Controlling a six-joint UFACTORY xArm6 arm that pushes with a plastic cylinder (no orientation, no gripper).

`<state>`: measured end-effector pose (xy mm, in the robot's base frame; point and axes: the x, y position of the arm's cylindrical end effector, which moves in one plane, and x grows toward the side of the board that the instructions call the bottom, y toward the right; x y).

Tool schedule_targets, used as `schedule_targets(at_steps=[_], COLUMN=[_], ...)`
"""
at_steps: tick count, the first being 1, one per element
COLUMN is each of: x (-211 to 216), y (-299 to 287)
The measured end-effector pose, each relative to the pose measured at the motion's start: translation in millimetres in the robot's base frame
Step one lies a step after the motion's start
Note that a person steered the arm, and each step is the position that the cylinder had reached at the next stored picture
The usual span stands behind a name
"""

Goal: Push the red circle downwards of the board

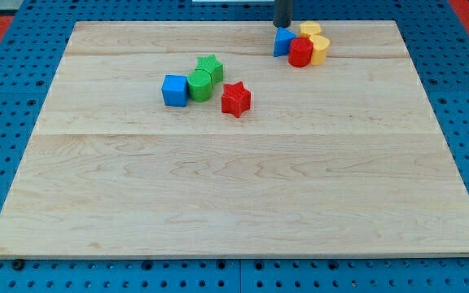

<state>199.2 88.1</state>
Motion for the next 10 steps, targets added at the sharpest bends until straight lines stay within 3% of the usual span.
schedule_targets(at_steps=[1, 2, 4, 5, 6, 10], x=[10.6, 35.8, 31.8, 42.9, 63.5, 131.6], y=[28.6, -6.2, 37.5, 32.7, -3.6, 28.1])
